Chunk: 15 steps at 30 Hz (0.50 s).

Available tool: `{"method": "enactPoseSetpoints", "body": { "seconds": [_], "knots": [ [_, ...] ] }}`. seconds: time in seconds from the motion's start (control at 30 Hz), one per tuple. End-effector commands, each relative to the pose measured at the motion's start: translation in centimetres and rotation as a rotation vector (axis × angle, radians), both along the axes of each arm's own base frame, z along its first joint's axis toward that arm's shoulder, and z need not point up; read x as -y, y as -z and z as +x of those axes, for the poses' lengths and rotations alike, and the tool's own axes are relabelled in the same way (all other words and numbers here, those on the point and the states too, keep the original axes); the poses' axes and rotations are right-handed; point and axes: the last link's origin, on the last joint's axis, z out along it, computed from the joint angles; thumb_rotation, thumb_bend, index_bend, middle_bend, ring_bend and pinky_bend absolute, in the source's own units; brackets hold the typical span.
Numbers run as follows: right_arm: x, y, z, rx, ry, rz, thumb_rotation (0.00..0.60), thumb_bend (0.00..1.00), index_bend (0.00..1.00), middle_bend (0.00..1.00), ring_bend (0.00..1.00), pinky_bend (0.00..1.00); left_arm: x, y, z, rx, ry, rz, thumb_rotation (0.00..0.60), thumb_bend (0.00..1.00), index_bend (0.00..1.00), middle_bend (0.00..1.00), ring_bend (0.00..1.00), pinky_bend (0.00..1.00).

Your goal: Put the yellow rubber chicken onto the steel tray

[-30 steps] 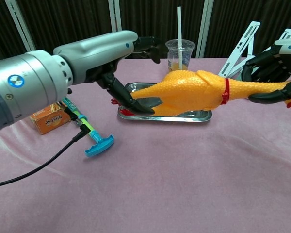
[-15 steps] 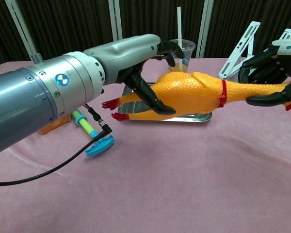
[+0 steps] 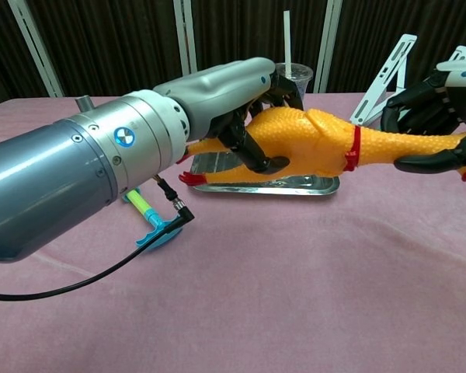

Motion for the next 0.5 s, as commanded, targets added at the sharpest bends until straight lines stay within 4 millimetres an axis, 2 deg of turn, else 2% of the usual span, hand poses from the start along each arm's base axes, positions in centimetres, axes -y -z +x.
{"method": "enactPoseSetpoints", "body": {
  "seconds": [0.03,0.23,0.33,0.4,0.5],
  "knots": [
    [-0.08,0.04,0.01,0.001,0.0,0.003,0.6,0.42,0.93,0.72,0.75,0.86,0.02,0.16,-0.15,0.017,0.017,0.025,0.6,0.64,0.62,0.69,0.6,0.66],
    [-0.28,0.37,-0.03,-0.003,0.0,0.017,0.6,0.42,0.93,0.73,0.75,0.86,-0.07,0.2,-0.45,0.059,0.022,0.032,0.6,0.71,0.77,0.85,0.74,0.78],
    [-0.27,0.47,-0.05,-0.002,0.001,0.018,0.6,0.42,0.93,0.73,0.75,0.86,-0.01,0.25,-0.52,0.064,0.024,0.027,0.6,0.68,0.77,0.85,0.74,0.78],
    [-0.19,0.49,-0.14,-0.004,0.005,0.016,0.6,0.42,0.93,0.73,0.75,0.86,0.01,0.23,-0.57,0.066,0.026,0.026,0.6,0.51,0.67,0.75,0.67,0.73],
    [-0.06,0.45,-0.32,-0.007,0.013,0.014,0.6,0.42,0.93,0.73,0.75,0.86,0.02,0.21,-0.86,0.07,0.017,0.024,0.6,0.23,0.43,0.56,0.48,0.56]
  ]
}}
